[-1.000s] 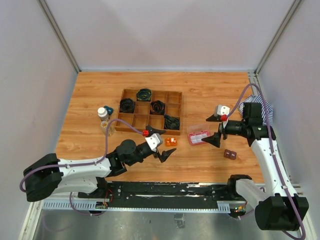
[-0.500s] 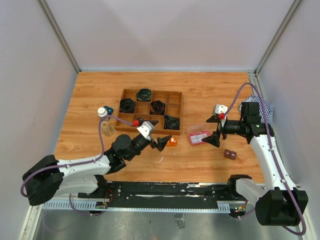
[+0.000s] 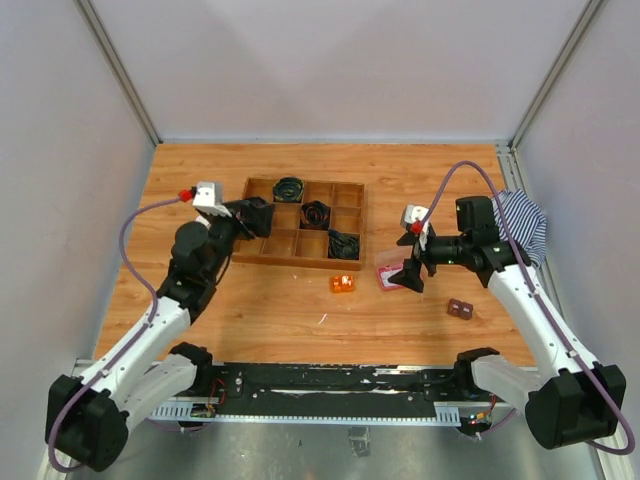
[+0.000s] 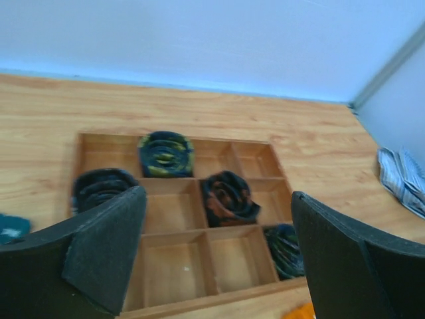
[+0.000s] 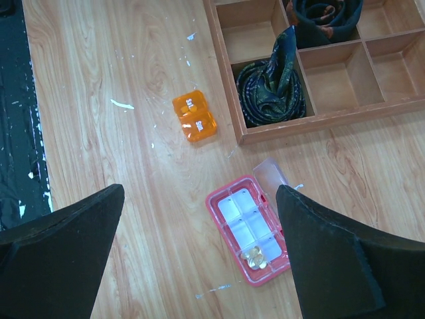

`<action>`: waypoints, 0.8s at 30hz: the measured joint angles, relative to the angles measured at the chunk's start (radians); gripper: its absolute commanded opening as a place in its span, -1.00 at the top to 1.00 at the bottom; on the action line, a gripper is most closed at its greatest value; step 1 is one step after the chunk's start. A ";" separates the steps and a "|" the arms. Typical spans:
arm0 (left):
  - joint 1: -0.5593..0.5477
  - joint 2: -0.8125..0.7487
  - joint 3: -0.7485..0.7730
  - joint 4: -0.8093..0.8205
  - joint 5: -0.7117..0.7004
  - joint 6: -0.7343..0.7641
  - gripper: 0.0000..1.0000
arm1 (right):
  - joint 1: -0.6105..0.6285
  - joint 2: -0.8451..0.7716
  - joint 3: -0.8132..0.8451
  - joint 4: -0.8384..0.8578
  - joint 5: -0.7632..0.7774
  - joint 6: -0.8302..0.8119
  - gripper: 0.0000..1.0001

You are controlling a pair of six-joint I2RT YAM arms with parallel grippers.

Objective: Sort the pills into containers
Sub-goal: Pick up the pill bottle at the center of the board.

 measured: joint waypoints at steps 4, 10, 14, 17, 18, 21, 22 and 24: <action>0.174 0.079 0.148 -0.161 0.059 -0.039 -0.88 | 0.023 0.017 0.020 0.022 0.011 0.052 -0.97; 0.406 0.300 0.402 -0.436 0.152 -0.069 -0.80 | 0.025 0.020 0.021 0.053 0.023 0.089 -0.97; 0.456 0.359 0.438 -0.579 0.140 -0.071 -0.80 | 0.024 0.028 0.019 0.068 0.028 0.095 -0.97; 0.459 0.384 0.446 -0.647 0.126 -0.065 -0.79 | 0.023 0.028 0.014 0.071 0.036 0.096 -0.97; 0.463 0.401 0.454 -0.656 0.121 -0.062 -0.79 | 0.019 0.027 0.012 0.072 0.037 0.096 -0.97; 0.478 0.487 0.506 -0.686 0.099 -0.051 -0.80 | 0.014 0.027 0.003 0.076 0.040 0.096 -0.97; 0.483 0.525 0.526 -0.693 0.084 -0.045 -0.80 | 0.014 0.027 0.002 0.077 0.042 0.095 -0.97; 0.489 0.584 0.546 -0.697 0.053 -0.033 -0.80 | 0.013 0.027 0.001 0.078 0.046 0.095 -0.97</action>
